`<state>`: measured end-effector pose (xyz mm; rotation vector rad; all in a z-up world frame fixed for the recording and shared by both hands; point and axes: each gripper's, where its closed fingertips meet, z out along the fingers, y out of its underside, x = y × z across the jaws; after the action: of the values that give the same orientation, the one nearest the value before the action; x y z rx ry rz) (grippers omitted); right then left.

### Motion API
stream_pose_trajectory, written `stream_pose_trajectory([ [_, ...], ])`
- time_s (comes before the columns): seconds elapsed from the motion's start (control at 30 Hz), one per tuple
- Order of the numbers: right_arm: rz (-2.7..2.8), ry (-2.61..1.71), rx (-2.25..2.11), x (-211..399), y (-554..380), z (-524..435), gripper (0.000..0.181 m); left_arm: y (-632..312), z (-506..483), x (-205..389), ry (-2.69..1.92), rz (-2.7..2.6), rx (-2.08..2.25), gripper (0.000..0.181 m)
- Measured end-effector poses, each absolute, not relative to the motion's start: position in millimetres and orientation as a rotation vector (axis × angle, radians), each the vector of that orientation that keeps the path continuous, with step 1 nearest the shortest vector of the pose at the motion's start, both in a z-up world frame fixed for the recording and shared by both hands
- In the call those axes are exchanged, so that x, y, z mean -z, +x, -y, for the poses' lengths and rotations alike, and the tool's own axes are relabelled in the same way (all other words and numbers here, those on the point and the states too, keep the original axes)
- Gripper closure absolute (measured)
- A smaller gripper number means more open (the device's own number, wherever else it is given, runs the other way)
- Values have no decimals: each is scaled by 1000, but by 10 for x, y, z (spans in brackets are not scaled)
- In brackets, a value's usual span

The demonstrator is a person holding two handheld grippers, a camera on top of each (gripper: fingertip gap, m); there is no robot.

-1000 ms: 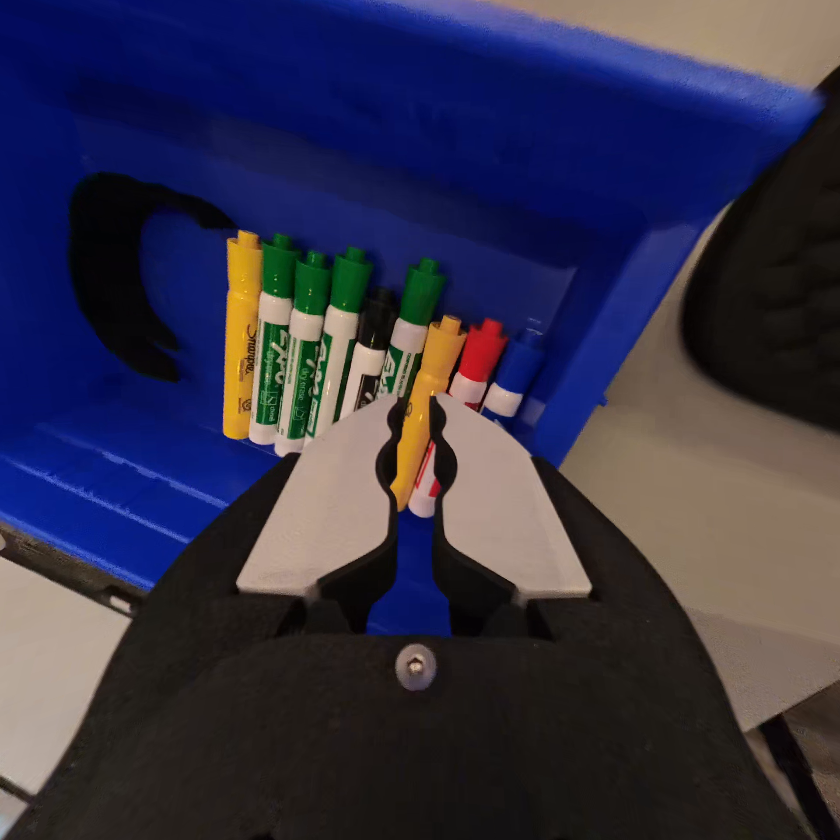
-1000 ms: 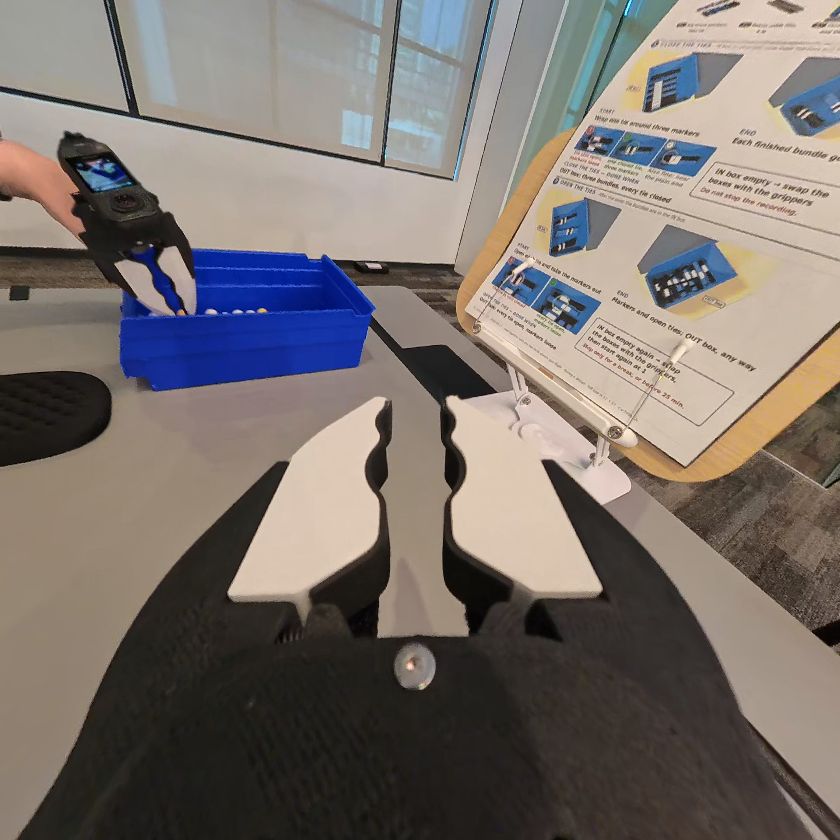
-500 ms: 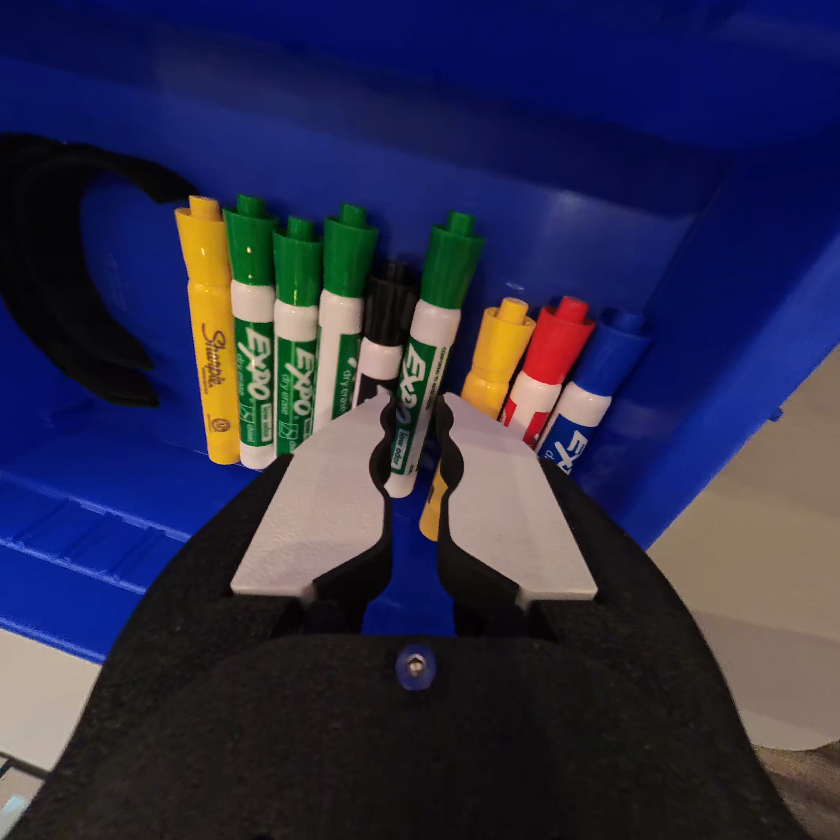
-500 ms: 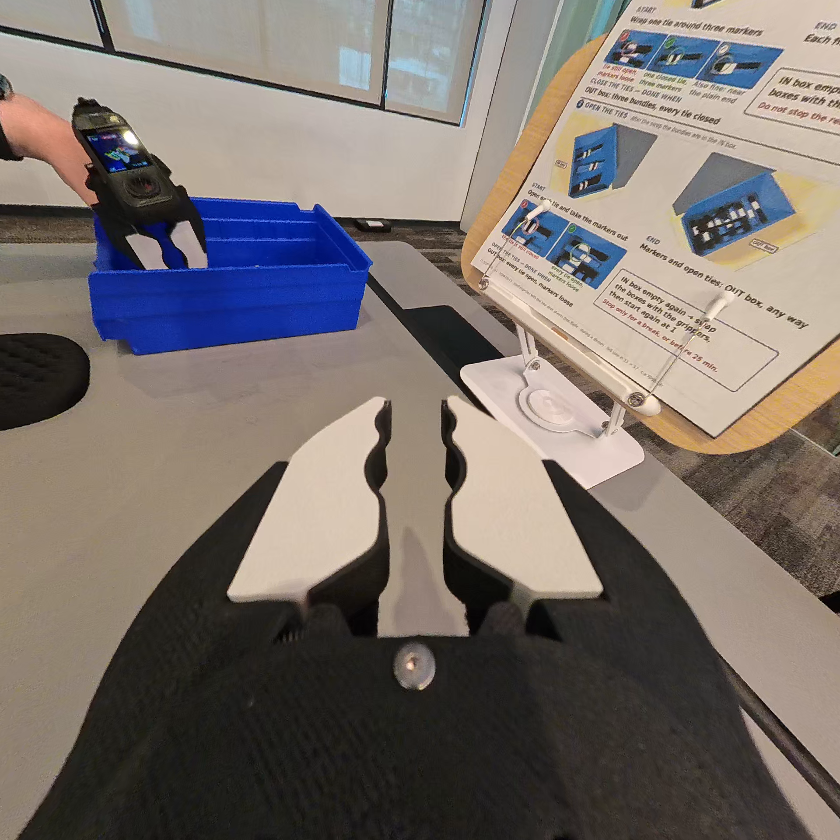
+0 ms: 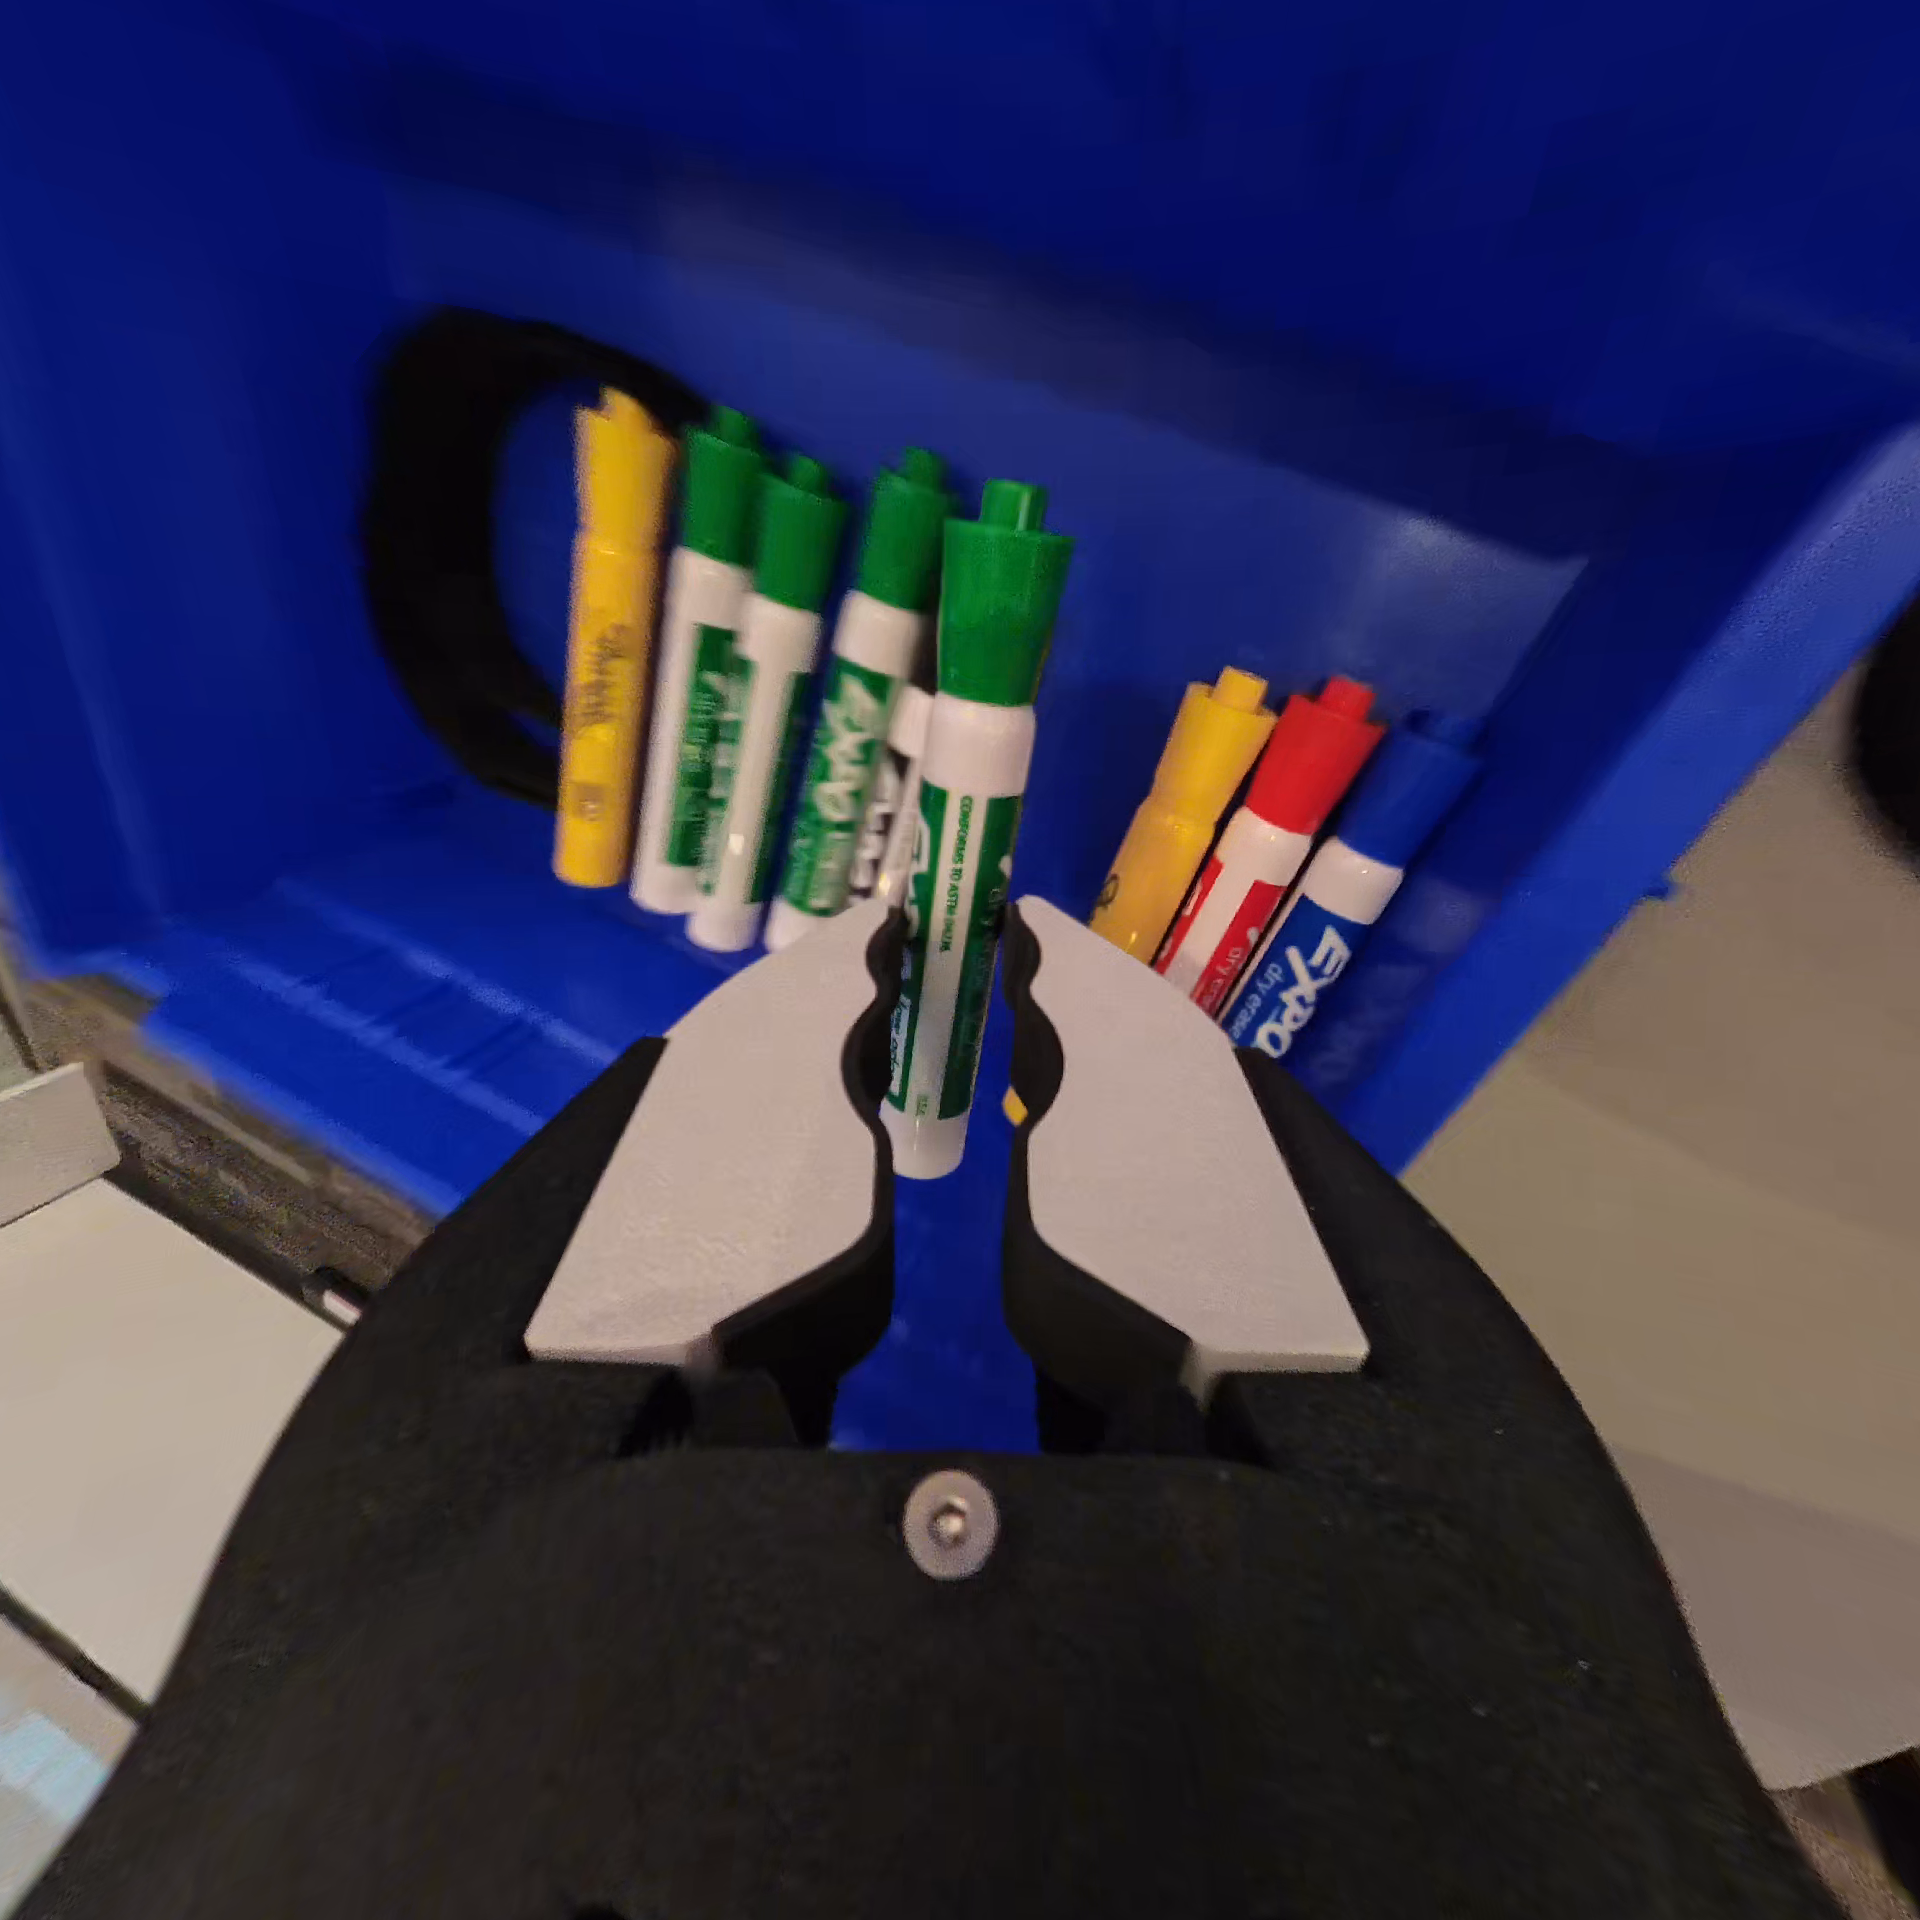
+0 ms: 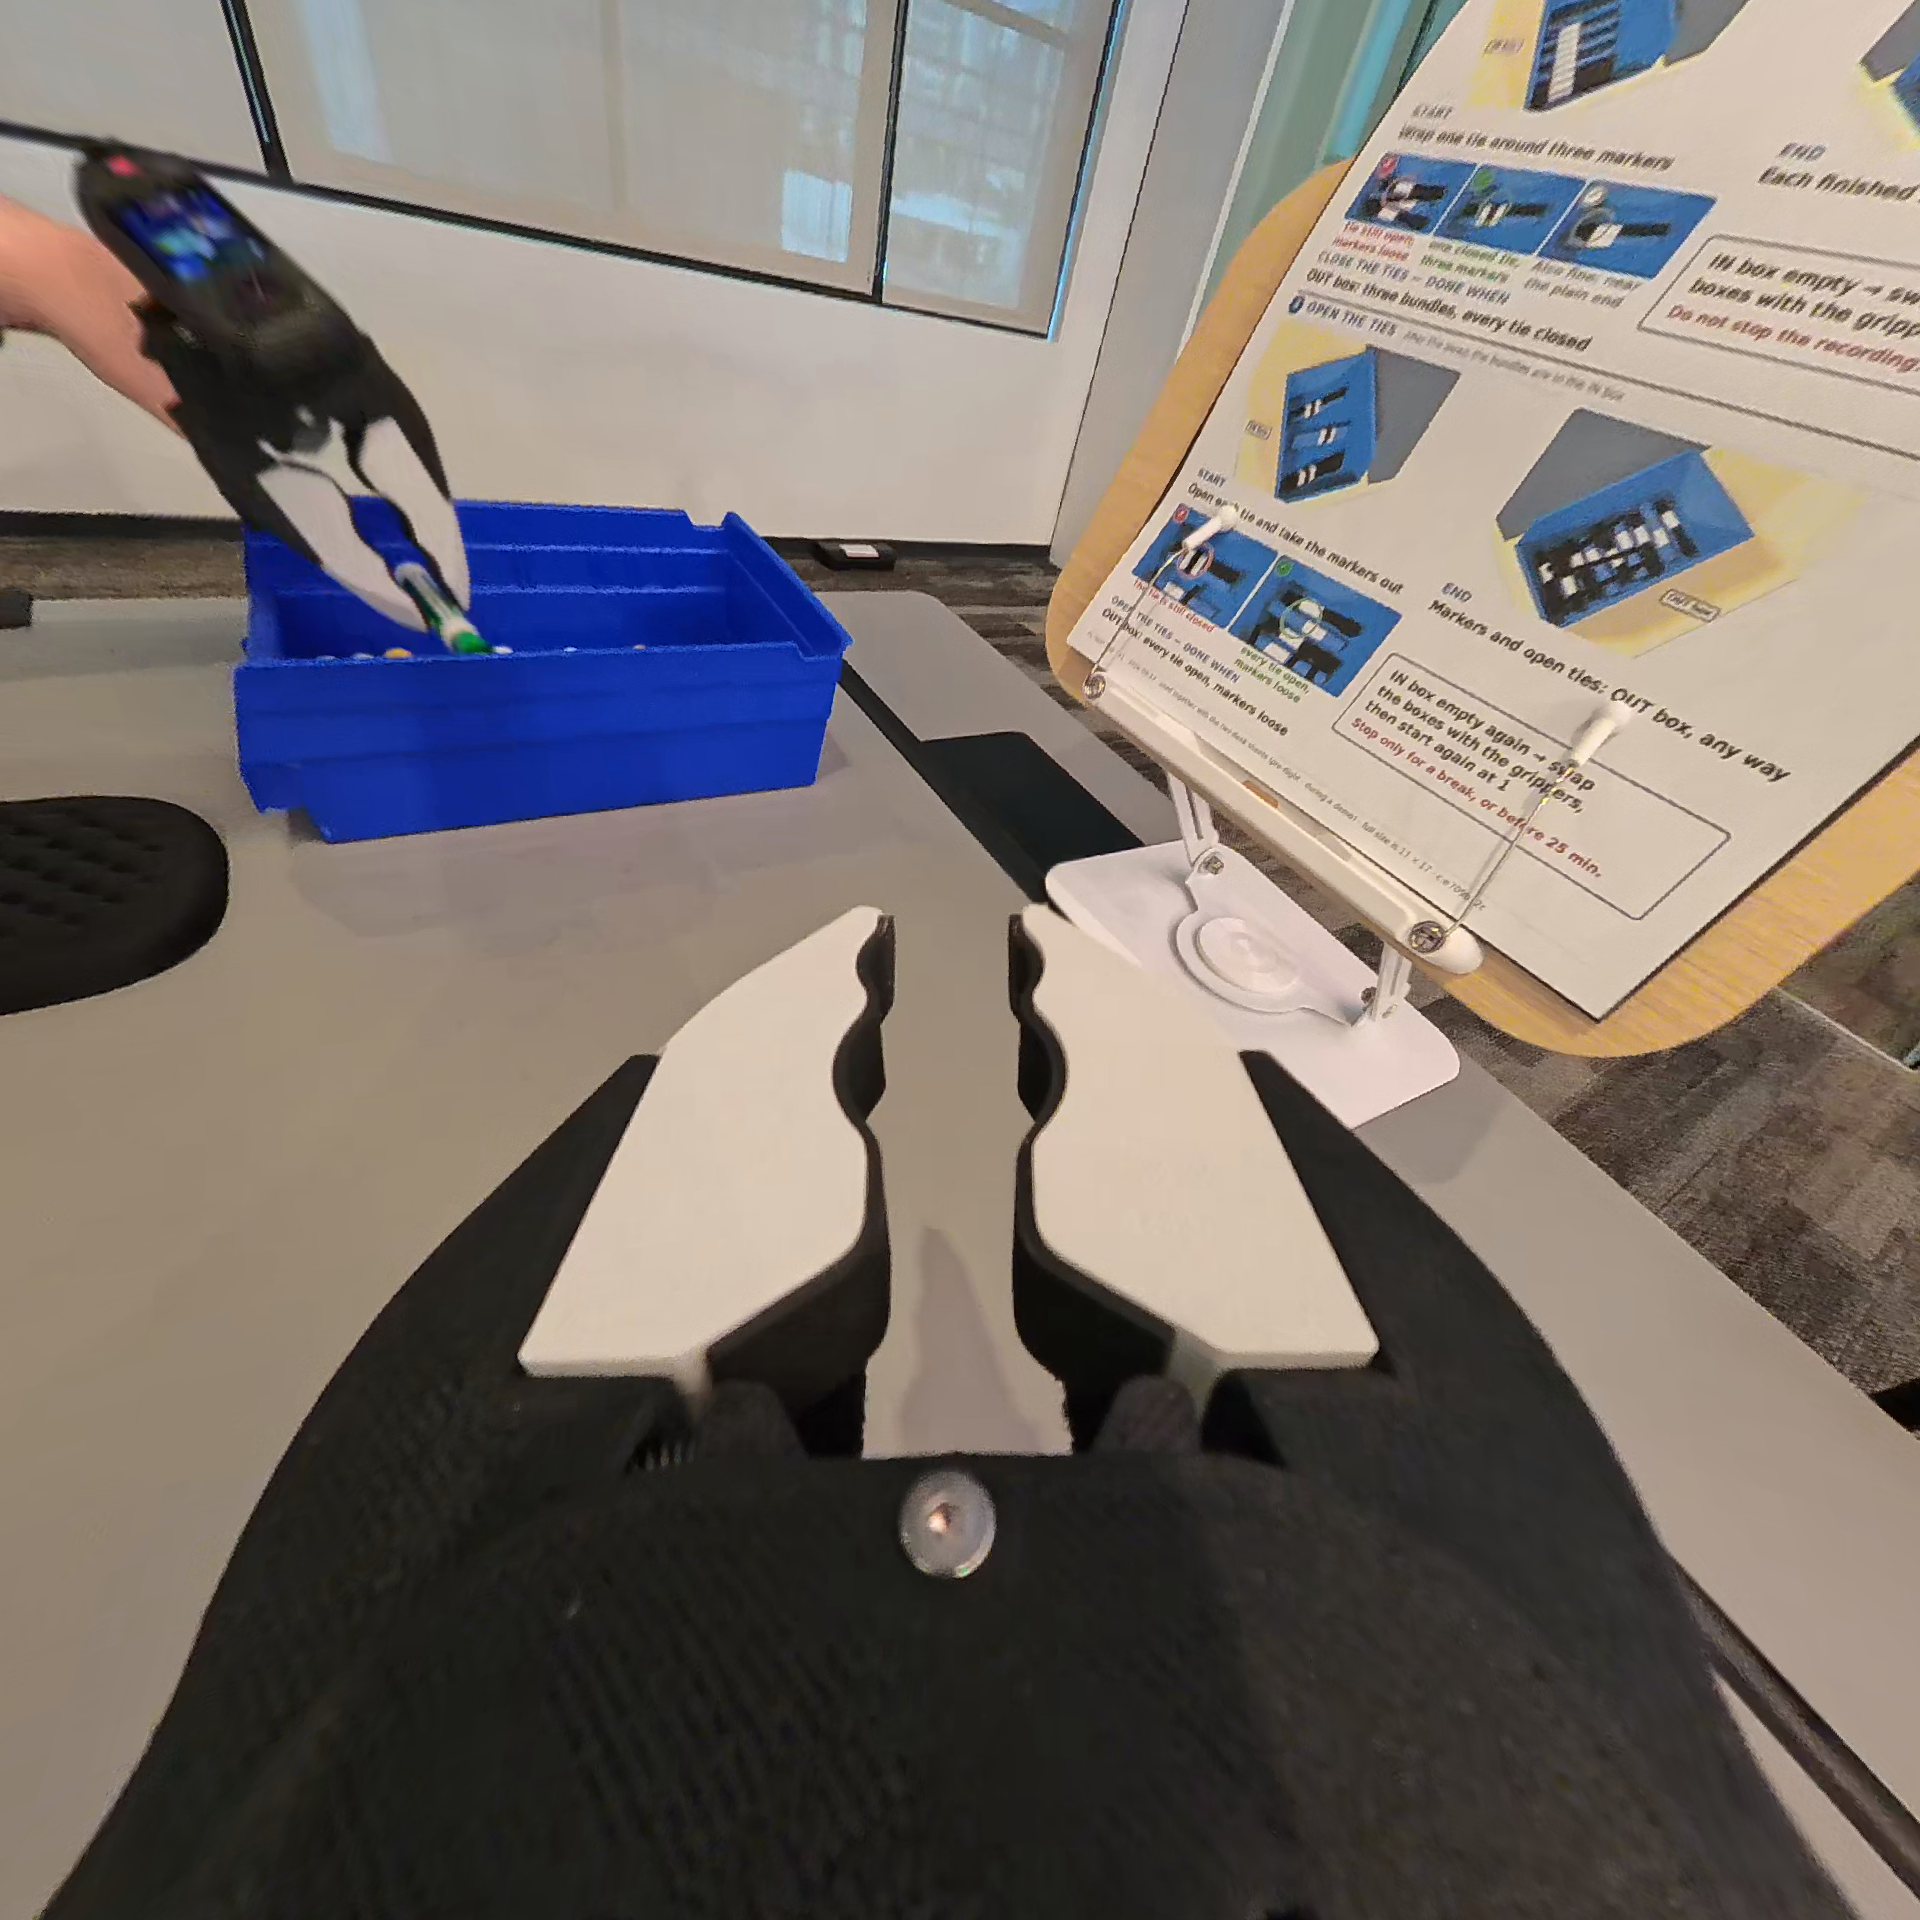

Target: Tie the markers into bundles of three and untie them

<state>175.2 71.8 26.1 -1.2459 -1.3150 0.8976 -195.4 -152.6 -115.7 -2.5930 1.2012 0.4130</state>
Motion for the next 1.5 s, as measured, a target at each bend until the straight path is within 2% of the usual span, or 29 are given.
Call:
stream_pose_trajectory([
  [0.03,1307,-1242,-899,-290,1769,-722,159,-1910,1494,948,-2554,-1145,-422,163],
  [0.17,1284,-1236,-897,-374,1843,-745,159,-1367,1257,68,-2417,-945,-409,163],
  [0.27,1267,-1234,-890,-423,1912,-765,159,-521,1009,-92,-2362,-1052,-327,163],
  [0.4,1248,-1245,-857,-483,2074,-813,158,543,587,503,-2348,-1288,-203,163],
  [0.53,1219,-1260,-831,-512,2260,-895,158,989,185,1185,-2398,-1383,-182,163],
  [0.87,1281,-1368,-724,-221,2290,-1068,151,841,194,1636,-2871,-814,-109,163],
  [1.17,1308,-1382,-689,-154,2227,-1096,148,800,229,1741,-2894,-652,5,162],
  [1.23,1303,-1386,-696,-143,2225,-1105,147,821,223,1726,-2880,-649,41,156],
  [1.37,1288,-1387,-706,-127,2234,-1127,146,848,222,1424,-2753,-635,157,155],
  [1.5,1264,-1386,-714,-135,2267,-1159,146,526,340,543,-2460,-594,158,156],
])
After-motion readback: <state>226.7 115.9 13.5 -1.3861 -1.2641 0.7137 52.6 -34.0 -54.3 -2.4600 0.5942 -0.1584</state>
